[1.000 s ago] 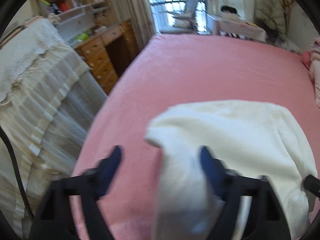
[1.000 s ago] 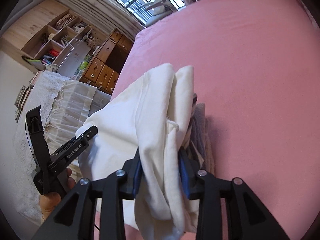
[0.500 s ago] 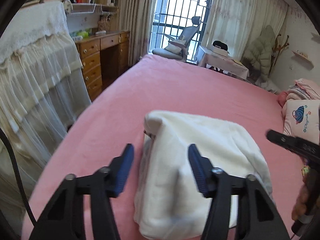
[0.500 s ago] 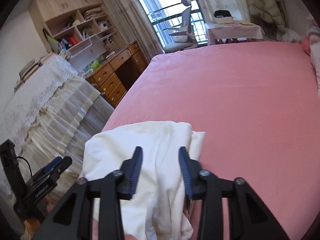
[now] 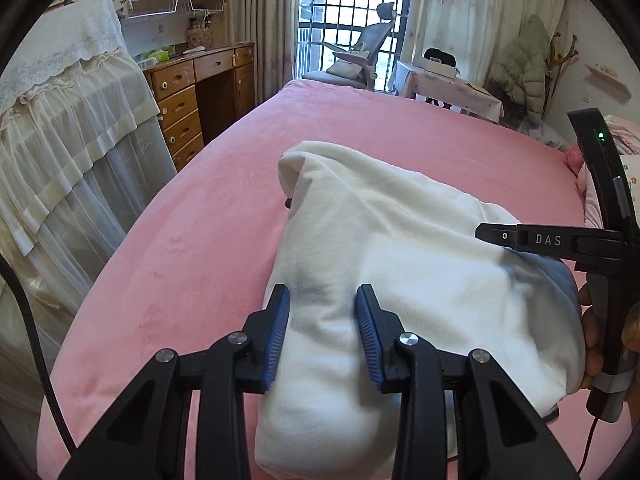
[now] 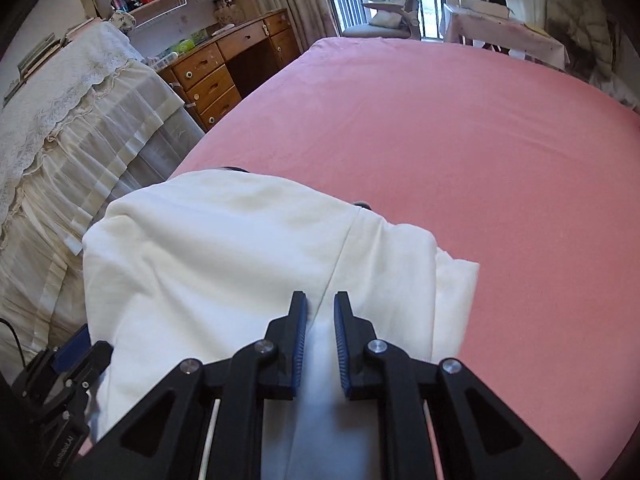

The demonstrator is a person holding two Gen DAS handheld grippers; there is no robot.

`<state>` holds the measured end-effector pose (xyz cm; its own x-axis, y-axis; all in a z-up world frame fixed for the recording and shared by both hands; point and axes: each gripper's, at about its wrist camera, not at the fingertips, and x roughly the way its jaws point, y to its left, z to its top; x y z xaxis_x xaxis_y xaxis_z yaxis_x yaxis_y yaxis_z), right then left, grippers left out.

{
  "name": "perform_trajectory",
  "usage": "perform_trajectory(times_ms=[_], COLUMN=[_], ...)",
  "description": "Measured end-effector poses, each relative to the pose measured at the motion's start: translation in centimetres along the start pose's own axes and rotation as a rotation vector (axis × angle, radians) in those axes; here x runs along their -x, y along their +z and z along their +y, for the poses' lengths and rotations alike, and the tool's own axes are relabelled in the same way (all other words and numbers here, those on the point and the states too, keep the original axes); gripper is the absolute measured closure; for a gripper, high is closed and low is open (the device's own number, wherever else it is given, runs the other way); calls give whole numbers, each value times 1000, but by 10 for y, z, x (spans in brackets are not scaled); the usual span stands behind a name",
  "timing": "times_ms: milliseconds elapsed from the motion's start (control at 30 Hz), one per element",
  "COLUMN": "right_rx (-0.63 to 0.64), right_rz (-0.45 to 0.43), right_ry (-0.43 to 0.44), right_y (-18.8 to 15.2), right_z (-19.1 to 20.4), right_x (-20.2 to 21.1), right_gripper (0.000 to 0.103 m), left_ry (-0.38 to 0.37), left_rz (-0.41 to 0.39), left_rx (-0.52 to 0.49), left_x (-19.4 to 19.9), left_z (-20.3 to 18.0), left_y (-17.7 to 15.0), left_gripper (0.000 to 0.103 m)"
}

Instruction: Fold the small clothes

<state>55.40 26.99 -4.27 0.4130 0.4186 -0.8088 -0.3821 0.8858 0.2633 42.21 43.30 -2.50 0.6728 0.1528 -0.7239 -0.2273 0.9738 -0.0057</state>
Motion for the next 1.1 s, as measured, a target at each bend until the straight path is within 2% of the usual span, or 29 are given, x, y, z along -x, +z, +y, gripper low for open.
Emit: perform_trajectory(times_ms=[100,133,167,233,333,500,733,933,1000,1100], right_rx=[-1,5,7,2,-14,-16,-62,-47,-43,-34], right_rz=[7,5,0,-11,-34,-51,-49,-94,-110,-156], right_ry=[-16,-29,-36,-36,-16,15,83,99,101,93], right_y=[0,-1,-2,-4,-16,-48,-106,-152,-167,-195], right_z=[-1,1,2,3,3,8,9,13,14,12], right_x=[9,15,23,41,77,144,244,335,366,415], right_gripper=[90,90,87,87,87,87,86,86,82,61], left_ry=[20,35,58,84,61,47,45,18,1,-20], left_rz=[12,13,14,11,-6,-18,-45,-55,-46,-43], left_rx=[-2,-8,-9,7,30,11,-53,-76,-69,-76], left_x=[3,6,11,25,54,110,210,304,333,379], left_z=[-3,-5,-7,-8,-12,-32,-74,-103,-111,-123], left_y=[5,6,7,7,6,2,-17,-43,-53,-70], left_gripper=[69,63,47,24,23,17,16,16,16,13])
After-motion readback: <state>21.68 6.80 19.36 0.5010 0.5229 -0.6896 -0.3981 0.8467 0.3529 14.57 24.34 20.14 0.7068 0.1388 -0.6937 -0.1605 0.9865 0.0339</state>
